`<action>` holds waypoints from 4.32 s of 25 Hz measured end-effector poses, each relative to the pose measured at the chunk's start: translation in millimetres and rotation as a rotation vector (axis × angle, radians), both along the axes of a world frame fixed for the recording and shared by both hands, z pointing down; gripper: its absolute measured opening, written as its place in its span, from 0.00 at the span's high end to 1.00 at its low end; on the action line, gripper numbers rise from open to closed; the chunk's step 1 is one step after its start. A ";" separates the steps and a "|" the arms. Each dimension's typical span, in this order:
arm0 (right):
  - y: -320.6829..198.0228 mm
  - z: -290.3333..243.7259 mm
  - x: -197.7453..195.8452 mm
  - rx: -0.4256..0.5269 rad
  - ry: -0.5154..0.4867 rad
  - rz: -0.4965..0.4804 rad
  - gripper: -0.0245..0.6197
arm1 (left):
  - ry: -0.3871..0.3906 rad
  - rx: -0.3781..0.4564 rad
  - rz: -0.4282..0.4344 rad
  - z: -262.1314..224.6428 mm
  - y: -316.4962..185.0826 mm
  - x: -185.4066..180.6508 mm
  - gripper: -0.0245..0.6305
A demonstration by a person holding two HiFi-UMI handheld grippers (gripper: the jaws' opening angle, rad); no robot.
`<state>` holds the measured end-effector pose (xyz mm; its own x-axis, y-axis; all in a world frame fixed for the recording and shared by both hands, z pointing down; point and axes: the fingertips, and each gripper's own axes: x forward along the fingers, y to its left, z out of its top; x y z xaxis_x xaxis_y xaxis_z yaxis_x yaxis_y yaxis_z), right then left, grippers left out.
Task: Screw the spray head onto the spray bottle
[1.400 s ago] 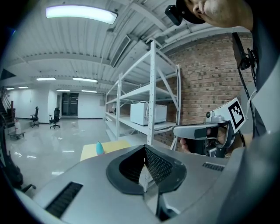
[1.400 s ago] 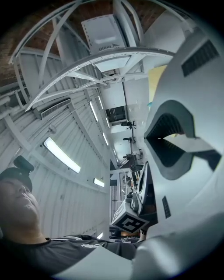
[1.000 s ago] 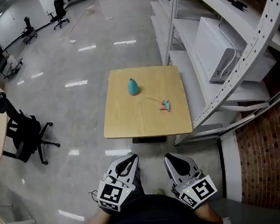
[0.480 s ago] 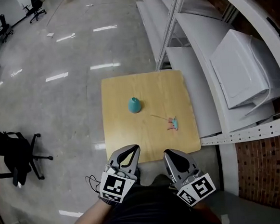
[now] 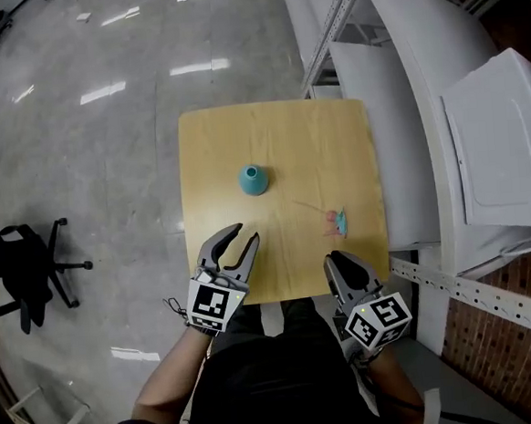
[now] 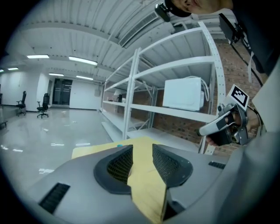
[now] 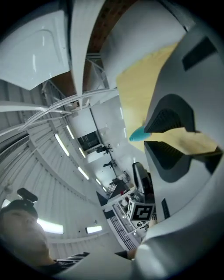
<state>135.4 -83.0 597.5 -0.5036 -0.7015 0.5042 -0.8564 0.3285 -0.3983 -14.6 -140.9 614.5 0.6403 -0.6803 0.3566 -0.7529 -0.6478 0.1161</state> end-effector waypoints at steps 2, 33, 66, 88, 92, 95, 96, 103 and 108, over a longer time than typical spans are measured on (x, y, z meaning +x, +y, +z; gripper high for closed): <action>-6.3 45.2 25.8 -0.095 0.068 -0.001 0.87 | -0.021 -0.040 -0.032 40.4 -15.5 -4.3 0.71; -56.1 222.9 104.5 -0.533 0.304 0.018 0.72 | -0.287 -0.177 0.077 201.6 -129.4 19.8 0.37; -86.8 -224.1 -6.8 0.578 1.007 -0.575 0.72 | -0.618 -0.599 0.917 -44.9 76.1 -14.5 0.37; -51.8 -176.5 -99.2 0.704 1.236 -0.907 0.72 | -0.484 -0.575 0.974 -68.7 74.9 13.3 0.37; -57.1 -175.3 -98.1 0.631 1.336 -0.875 0.72 | -0.485 -0.546 0.917 -65.9 65.6 15.8 0.37; -62.1 -180.5 -99.4 0.633 1.427 -0.851 0.72 | -0.460 -0.498 0.875 -68.1 56.2 21.7 0.37; -62.9 -183.3 -99.5 0.636 1.447 -0.845 0.72 | -0.441 -0.480 0.867 -70.4 53.6 24.5 0.37; -66.9 -204.5 -94.2 0.666 1.554 -0.804 0.71 | -0.346 -0.286 0.803 -92.2 26.7 47.3 0.37; -64.2 -212.2 -89.5 0.684 1.621 -0.809 0.71 | -0.385 -0.284 0.811 -90.5 27.8 48.6 0.37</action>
<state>45.9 -147.2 385.3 -0.1674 -0.8280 0.5352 0.1895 0.5057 0.8416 34.0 -113.1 524.0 0.6838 0.0669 0.7266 -0.1036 -0.9768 0.1874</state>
